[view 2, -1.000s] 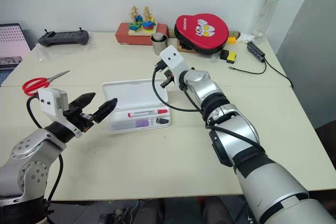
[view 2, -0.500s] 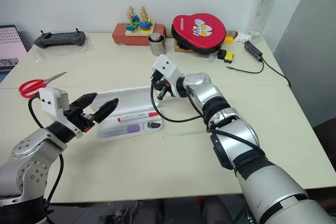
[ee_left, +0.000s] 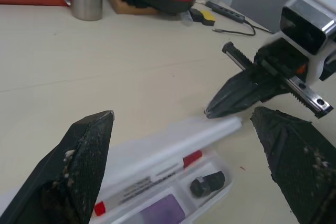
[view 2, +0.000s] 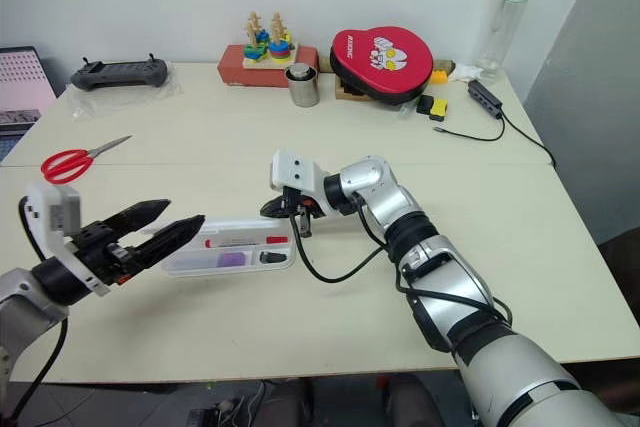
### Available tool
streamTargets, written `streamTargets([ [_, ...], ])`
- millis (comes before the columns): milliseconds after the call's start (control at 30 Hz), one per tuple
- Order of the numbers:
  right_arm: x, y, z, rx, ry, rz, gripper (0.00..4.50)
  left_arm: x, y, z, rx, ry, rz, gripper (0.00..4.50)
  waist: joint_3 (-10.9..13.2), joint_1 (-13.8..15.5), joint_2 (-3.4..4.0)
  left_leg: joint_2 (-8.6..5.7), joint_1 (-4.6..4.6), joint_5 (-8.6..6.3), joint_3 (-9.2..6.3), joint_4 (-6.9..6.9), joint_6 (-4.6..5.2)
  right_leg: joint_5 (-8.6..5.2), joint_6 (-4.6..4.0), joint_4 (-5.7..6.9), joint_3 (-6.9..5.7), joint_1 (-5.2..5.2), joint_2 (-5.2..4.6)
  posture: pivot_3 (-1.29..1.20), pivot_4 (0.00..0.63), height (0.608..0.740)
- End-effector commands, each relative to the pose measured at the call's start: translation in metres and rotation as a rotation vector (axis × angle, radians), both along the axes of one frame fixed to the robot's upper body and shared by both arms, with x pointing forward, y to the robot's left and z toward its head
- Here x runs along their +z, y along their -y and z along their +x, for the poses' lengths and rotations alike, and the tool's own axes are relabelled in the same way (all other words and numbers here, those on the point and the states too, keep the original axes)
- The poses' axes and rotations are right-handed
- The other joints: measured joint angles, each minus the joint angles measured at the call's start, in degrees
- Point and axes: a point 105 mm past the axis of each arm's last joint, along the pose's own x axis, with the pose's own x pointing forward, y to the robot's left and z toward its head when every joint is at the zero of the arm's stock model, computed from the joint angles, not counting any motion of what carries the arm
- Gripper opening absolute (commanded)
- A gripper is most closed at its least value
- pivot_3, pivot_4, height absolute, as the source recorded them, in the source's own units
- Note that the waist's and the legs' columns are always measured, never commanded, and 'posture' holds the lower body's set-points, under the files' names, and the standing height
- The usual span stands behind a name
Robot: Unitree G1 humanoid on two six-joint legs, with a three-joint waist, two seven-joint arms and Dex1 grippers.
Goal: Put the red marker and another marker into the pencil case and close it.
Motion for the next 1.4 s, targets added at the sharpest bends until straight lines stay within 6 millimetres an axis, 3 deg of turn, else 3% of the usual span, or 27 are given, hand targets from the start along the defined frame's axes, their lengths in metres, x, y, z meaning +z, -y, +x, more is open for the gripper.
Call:
streamTargets([
  [33,0.001,-0.009,-0.013,0.068,0.04,-0.012,0.02,0.002,-0.005,-0.011,0.025,0.004,0.045,4.5,-0.02,0.04,-0.04,0.0,0.0,0.0,-0.02,0.0,0.0,0.0,0.0,0.0,-0.03,0.0,0.01,0.0,0.15,0.74],
  [333,-0.038,-0.014,-0.015,0.001,0.016,-0.124,0.02,-0.022,-0.029,-0.023,0.11,-0.061,0.101,4.5,-0.03,0.1,-0.06,0.02,0.05,0.0,0.01,0.0,-0.01,-0.05,-0.09,0.0,-0.01,-0.02,0.0,0.0,0.15,0.74],
  [667,-0.06,0.005,-0.016,-0.027,-0.052,-0.197,0.02,-0.025,-0.022,-0.015,0.09,-0.05,0.091,4.5,-0.05,0.36,-0.07,0.02,0.06,0.0,0.0,0.0,-0.01,-0.07,-0.1,0.0,-0.03,0.01,0.0,0.0,0.15,0.74],
  [800,-0.083,0.018,-0.014,-0.048,0.005,-0.334,0.02,-0.027,-0.019,-0.008,0.086,-0.05,0.089,4.5,-0.1,0.49,-0.07,0.0,0.11,0.0,0.01,0.01,-0.01,-0.05,-0.07,0.01,-0.02,0.05,-0.01,0.0,0.15,0.74],
  [933,-0.093,0.01,-0.025,-0.034,-0.014,-0.338,0.02,-0.025,-0.017,-0.006,0.077,-0.046,0.08,4.5,-0.3,0.55,-0.15,0.01,0.16,0.0,0.0,0.01,-0.01,-0.06,-0.07,0.01,-0.03,0.09,-0.01,0.0,0.15,0.74],
  [1133,-0.084,-0.004,-0.025,-0.064,-0.029,-0.265,0.02,-0.022,-0.018,-0.003,0.095,-0.026,0.082,4.5,-0.38,0.07,-0.21,0.05,0.9,-0.02,0.07,-0.07,-0.02,-0.48,-0.28,0.0,0.01,0.51,-0.03,0.0,0.15,0.74],
  [1233,-0.061,-0.005,-0.024,-0.075,-0.1,-0.144,0.02,-0.018,-0.023,0.003,0.128,0.0,0.079,4.5,-0.37,0.04,-0.2,0.08,1.07,-0.02,0.07,-0.08,-0.02,-0.52,-0.3,0.01,0.01,0.59,-0.03,0.0,0.15,0.74],
  [1367,-0.02,0.009,-0.01,-0.177,-0.195,0.074,0.02,-0.012,-0.036,0.016,0.212,0.046,0.087,4.5,-0.34,0.51,-0.21,0.05,0.92,-0.02,0.05,-0.08,-0.03,-0.51,-0.28,0.01,0.0,0.78,-0.04,0.0,0.15,0.74],
  [1400,-0.01,0.016,-0.004,-0.223,-0.216,0.136,0.39,-0.011,-0.042,0.02,0.246,0.055,0.097,4.5,-0.33,0.84,-0.24,0.05,0.88,-0.02,0.05,-0.08,-0.03,-0.51,-0.28,-0.01,-0.01,0.78,-0.03,0.0,0.15,0.74],
])
